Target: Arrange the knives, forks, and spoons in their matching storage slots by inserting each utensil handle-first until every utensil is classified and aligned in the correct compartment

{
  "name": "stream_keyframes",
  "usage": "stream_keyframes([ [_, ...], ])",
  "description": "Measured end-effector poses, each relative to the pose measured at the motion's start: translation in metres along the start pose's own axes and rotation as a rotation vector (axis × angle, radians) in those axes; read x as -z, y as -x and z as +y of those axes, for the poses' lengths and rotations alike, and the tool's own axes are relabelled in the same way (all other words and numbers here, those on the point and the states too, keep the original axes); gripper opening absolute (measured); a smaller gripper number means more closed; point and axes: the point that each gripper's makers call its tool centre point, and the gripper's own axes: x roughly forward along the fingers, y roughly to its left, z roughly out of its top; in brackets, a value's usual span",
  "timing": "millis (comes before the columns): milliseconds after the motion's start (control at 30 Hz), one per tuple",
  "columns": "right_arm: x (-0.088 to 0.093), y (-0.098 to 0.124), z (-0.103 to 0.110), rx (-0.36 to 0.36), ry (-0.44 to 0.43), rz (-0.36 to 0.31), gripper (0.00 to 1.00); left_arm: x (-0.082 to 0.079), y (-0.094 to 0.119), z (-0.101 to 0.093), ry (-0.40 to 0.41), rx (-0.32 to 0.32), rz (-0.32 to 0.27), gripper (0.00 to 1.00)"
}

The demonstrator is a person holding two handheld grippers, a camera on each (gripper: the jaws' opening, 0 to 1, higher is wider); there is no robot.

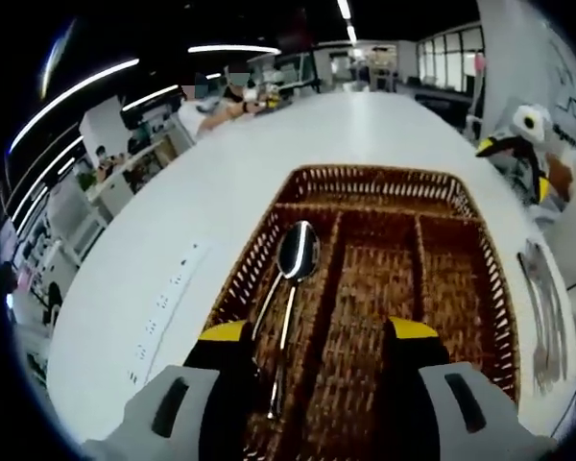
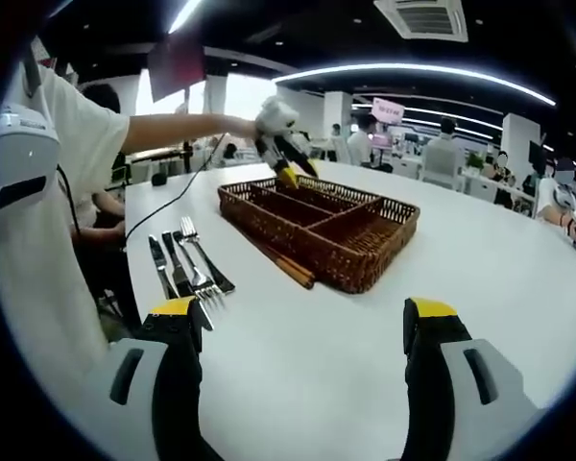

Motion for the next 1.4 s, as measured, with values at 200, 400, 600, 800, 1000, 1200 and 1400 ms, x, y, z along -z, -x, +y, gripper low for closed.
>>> stream_keyframes([
  [200,-0.002,-0.001,0.005,-0.010,0.005,-0.005,0.90,-0.001,0.008,-0.005,0.025,-0.026,-0.016,0.71],
  [400,-0.006,-0.002,0.014,-0.038,0.023,-0.010,0.90,0.002,0.024,-0.021,0.035,-0.050,-0.024,0.75],
  [600,-0.010,0.000,0.020,-0.050,0.032,-0.018,0.90,0.004,0.033,-0.031,0.042,-0.062,-0.025,0.78],
  [800,-0.012,0.003,0.023,-0.044,0.038,-0.019,0.90,0.004,0.041,-0.037,0.048,-0.077,-0.040,0.79],
  [1000,-0.013,0.004,0.025,-0.031,0.038,-0.021,0.90,0.007,0.047,-0.043,0.064,-0.096,-0.056,0.79],
  [1200,-0.014,0.004,0.028,-0.034,0.036,-0.024,0.90,0.007,0.056,-0.047,0.110,-0.133,-0.083,0.79],
  [1400,-0.013,0.002,0.028,-0.028,0.038,-0.023,0.90,0.009,0.067,-0.053,0.151,-0.167,-0.119,0.80],
])
